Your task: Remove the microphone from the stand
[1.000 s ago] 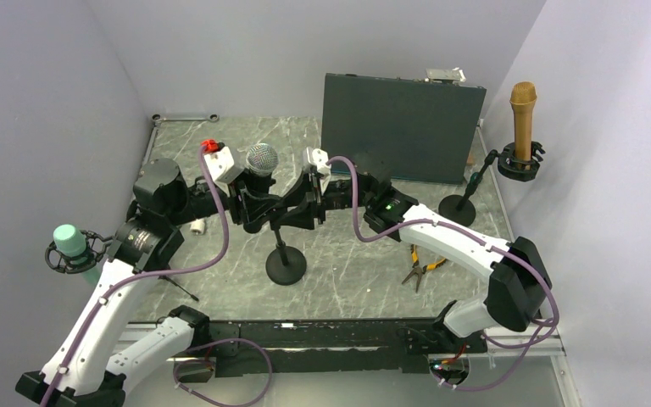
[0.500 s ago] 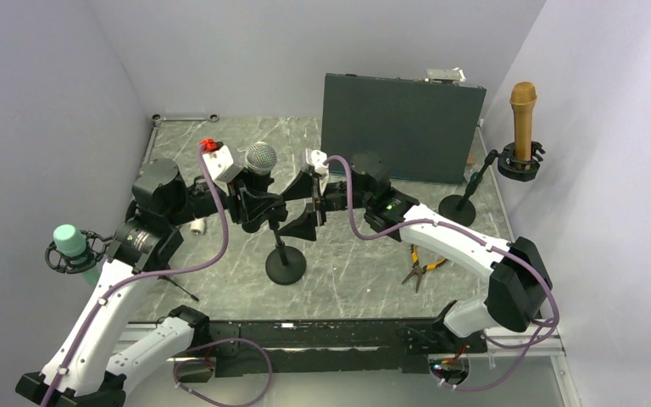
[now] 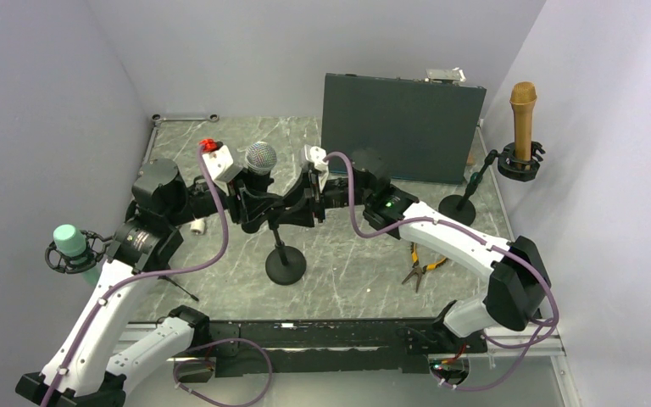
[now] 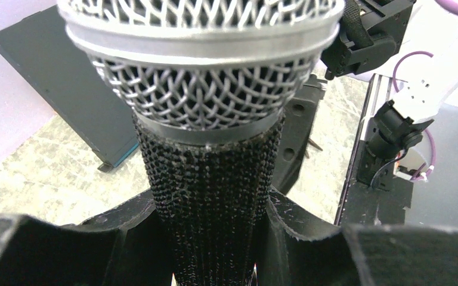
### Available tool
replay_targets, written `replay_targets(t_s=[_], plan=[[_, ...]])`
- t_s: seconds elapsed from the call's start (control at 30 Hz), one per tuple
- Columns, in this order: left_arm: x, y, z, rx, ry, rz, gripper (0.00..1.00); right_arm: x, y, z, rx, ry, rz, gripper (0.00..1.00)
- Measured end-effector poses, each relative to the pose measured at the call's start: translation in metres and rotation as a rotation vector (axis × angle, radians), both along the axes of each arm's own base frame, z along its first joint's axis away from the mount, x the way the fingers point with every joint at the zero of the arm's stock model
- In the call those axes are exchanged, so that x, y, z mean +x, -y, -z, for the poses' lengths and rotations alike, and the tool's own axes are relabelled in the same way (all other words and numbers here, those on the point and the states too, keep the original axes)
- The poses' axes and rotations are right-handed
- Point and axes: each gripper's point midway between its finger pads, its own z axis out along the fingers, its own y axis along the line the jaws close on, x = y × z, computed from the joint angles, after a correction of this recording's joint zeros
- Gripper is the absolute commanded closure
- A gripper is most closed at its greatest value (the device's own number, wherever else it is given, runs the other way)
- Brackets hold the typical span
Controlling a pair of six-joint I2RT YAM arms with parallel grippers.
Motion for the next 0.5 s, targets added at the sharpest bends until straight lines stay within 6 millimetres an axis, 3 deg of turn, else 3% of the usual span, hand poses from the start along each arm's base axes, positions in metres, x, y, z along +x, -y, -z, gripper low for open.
replay_targets(t_s=[0.1, 0.37, 0.5], plan=[[-0.0002, -0.0002, 0.001, 0.001, -0.007, -0.002, 1.0, 0.0015, 0.0, 0.0001, 0.001, 0.006, 0.003, 0.99], [-0.0029, -0.0017, 0.007, 0.013, -0.035, -0.004, 1.0, 0.0033, 0.0, 0.0001, 0.003, 0.016, 0.011, 1.0], [-0.004, -0.0065, 0.0002, 0.018, -0.029, -0.031, 1.0, 0.0031, 0.0004, 0.0004, 0.003, 0.018, 0.017, 1.0]])
